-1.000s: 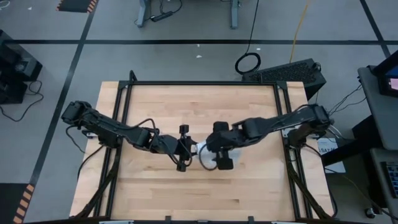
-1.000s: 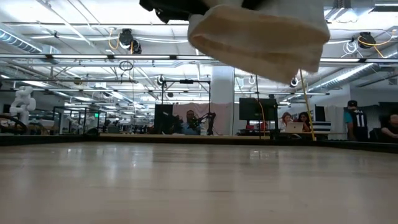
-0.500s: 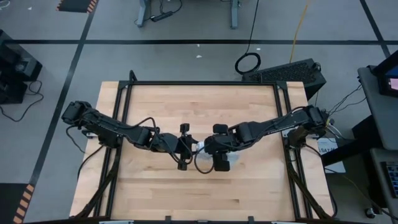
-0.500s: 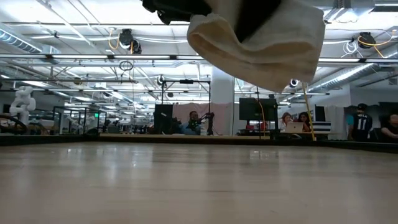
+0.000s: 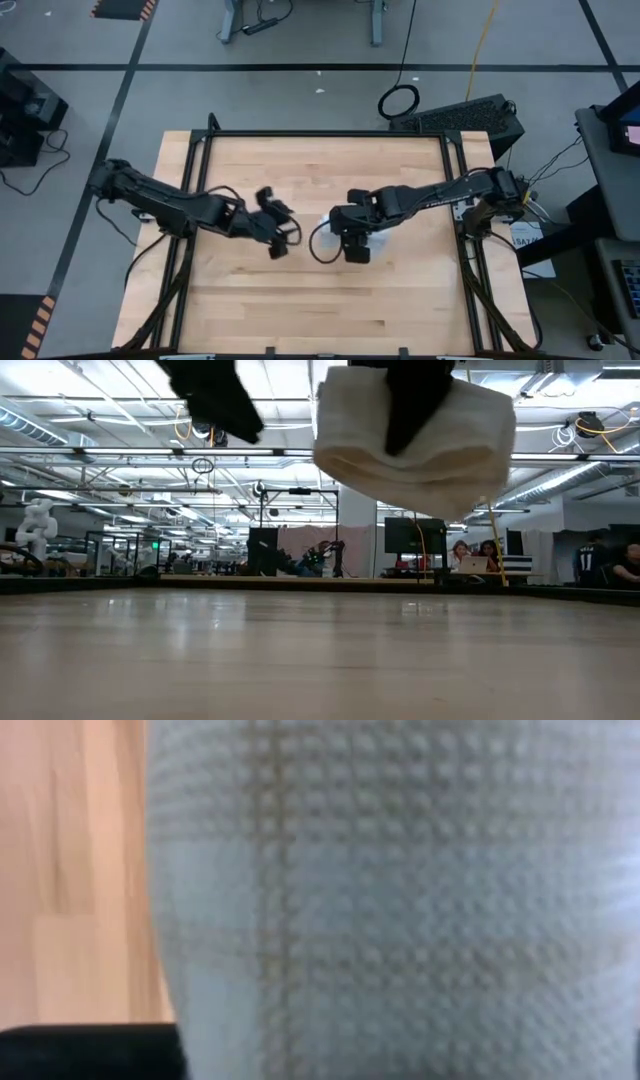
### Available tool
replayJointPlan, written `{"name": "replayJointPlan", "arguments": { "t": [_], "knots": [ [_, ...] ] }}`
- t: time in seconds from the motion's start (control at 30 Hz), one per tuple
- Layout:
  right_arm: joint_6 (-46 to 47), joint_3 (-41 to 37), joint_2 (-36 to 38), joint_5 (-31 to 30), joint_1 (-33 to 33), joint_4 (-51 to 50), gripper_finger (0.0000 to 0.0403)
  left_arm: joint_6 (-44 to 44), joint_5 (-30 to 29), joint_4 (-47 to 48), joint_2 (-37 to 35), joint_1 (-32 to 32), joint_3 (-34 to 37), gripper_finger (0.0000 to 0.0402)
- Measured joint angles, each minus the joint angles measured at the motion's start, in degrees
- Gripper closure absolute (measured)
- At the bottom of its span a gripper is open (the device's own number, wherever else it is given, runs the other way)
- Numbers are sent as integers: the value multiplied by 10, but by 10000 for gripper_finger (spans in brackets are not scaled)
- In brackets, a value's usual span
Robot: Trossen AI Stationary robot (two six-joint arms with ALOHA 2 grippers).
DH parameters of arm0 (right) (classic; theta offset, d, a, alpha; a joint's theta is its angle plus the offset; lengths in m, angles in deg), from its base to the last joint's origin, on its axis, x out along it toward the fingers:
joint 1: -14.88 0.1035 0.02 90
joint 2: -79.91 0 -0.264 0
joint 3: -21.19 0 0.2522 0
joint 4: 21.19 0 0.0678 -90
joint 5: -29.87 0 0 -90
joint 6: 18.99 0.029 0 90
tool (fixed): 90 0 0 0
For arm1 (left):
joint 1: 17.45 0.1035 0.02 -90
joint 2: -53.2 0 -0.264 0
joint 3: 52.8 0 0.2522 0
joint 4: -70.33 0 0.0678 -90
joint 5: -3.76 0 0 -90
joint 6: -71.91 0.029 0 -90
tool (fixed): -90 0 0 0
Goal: Roll towel
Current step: Roll the towel
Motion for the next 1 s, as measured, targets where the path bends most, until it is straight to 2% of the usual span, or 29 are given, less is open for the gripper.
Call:
{"name": "replayJointPlan", "arguments": {
  "t": [0.13, 0.3, 0.37, 0.43, 0.57, 0.67, 0.73, 0.83, 1.0],
  "knots": [
    [-11, 0, 0, -20, -16, 3, 272, -111, 17, 59, -37, 0, -1, 157],
    [-25, 0, 0, -73, -36, 4, 272, -282, 37, 46, -47, -5, -1, 155],
    [-27, 0, 0, -101, -42, 4, 272, -333, 26, 18, -47, -17, 5, 155],
    [-28, 0, 1, -134, -46, 6, 272, -378, -16, -17, -47, -37, 18, 155],
    [-41, -5, 1, -193, -49, 30, 272, -500, -153, -46, -47, -81, 57, 155],
    [-45, -21, 1, -229, -49, 71, 272, -596, -196, -54, -47, -104, 87, 155],
    [-46, -35, 1, -262, -47, 104, 272, -624, -178, -86, -46, -105, 113, 155],
    [-63, -71, 1, -314, -43, 170, 273, -628, -122, -162, -44, -101, 156, 155],
    [-165, -141, -2, -359, -44, 260, 273, -627, -72, -274, -45, -95, 206, 155]
  ]
}}
